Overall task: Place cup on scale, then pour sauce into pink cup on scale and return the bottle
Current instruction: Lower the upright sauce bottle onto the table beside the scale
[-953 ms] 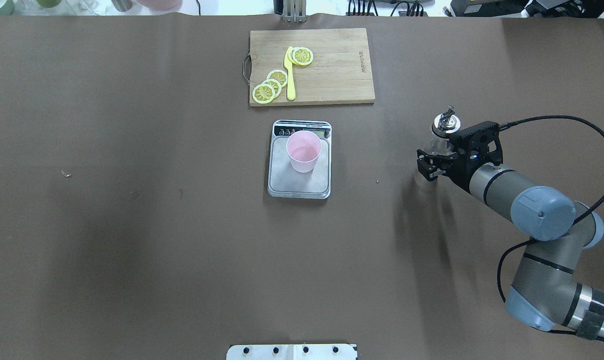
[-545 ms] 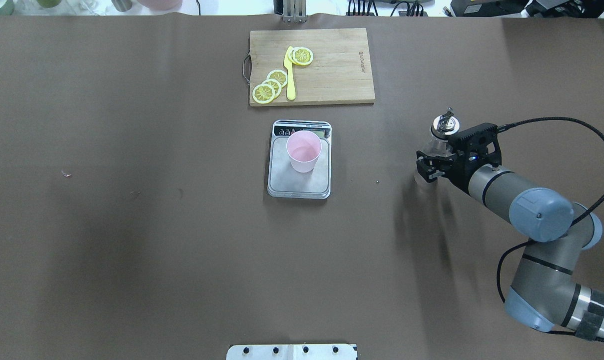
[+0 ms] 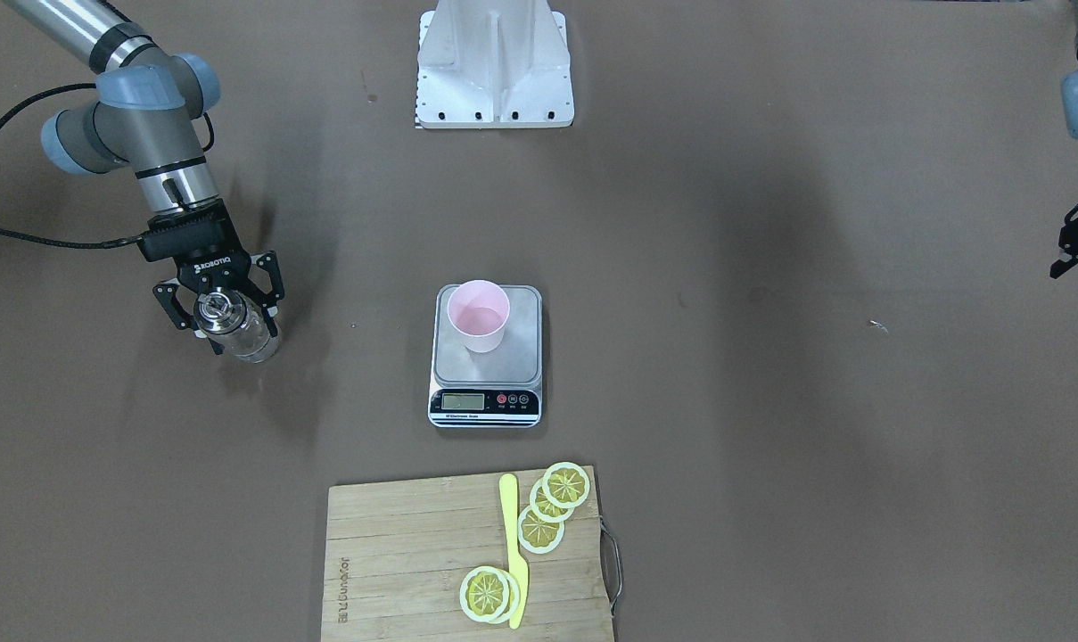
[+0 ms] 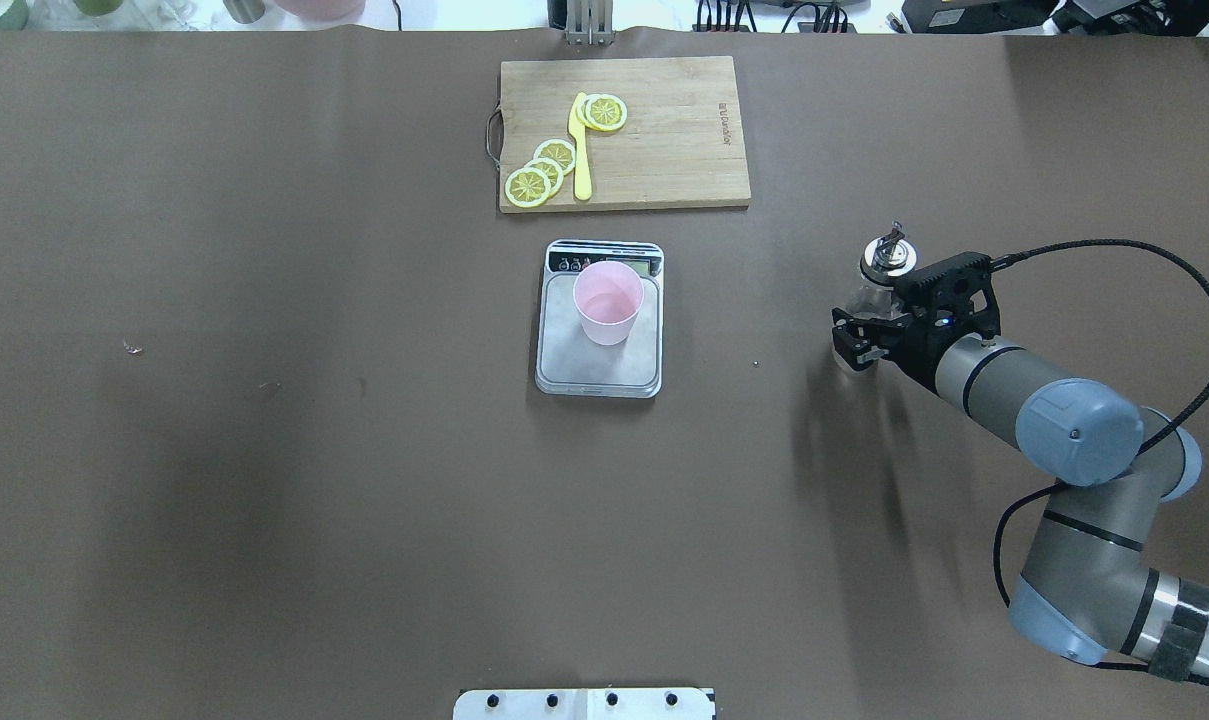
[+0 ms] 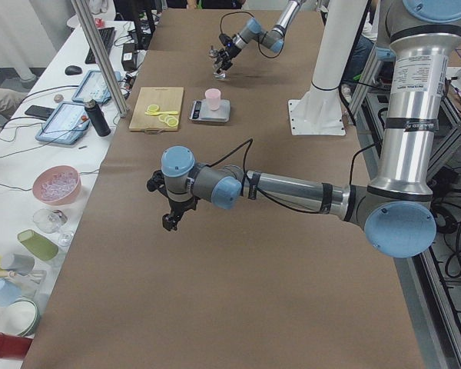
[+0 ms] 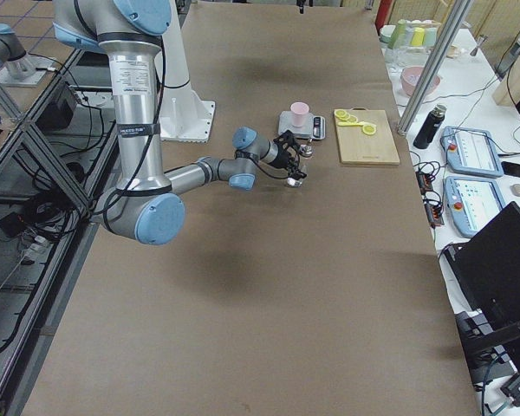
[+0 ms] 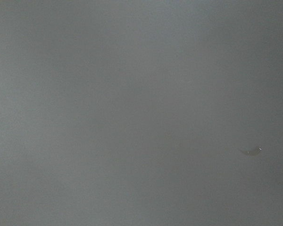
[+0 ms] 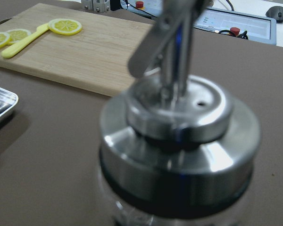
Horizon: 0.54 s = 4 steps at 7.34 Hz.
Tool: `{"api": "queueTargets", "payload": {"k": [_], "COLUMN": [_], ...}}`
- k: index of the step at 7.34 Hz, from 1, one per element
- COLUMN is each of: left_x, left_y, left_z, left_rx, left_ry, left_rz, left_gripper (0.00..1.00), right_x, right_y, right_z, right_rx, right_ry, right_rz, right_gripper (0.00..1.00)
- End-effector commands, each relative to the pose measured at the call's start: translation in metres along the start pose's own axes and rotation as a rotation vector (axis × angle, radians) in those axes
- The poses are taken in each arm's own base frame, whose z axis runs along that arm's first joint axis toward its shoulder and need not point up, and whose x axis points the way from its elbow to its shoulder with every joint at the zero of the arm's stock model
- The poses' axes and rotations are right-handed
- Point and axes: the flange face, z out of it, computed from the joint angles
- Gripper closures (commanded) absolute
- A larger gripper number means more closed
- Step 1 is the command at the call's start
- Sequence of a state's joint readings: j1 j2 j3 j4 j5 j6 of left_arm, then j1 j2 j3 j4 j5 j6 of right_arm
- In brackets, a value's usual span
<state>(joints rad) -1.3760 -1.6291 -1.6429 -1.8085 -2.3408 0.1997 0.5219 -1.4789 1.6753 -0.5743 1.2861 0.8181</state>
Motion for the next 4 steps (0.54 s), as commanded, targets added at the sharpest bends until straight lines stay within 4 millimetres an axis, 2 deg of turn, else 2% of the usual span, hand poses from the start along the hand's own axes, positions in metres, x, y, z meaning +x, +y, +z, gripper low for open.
{"api": "queueTargets", "payload": {"k": [1,2,4], "left_x": [0.0001,0.0,0.0007], "left_y": [-0.0001,0.0,-0.0014], "left_z": [-0.0001,0.0,-0.001], "left_rx": [0.001,0.0,0.003], "left_ry": [0.0,0.0,-0.001], "left_rz": [0.002,0.0,0.003], "left_gripper": [0.02,0.02,0.02], "right_x": [0.0005,0.0022,0.0039], "right_y": [-0.0015,0.0004,0.0007], "right_z": [-0.0044,-0.0054,-0.0062], "right_rx": [0.026,0.032,0.034], "right_ry": [-0.034,-0.059,-0.061], "right_rz": [0.008,0.014,0.017], "right_gripper": [0.2,0.14,0.11]}}
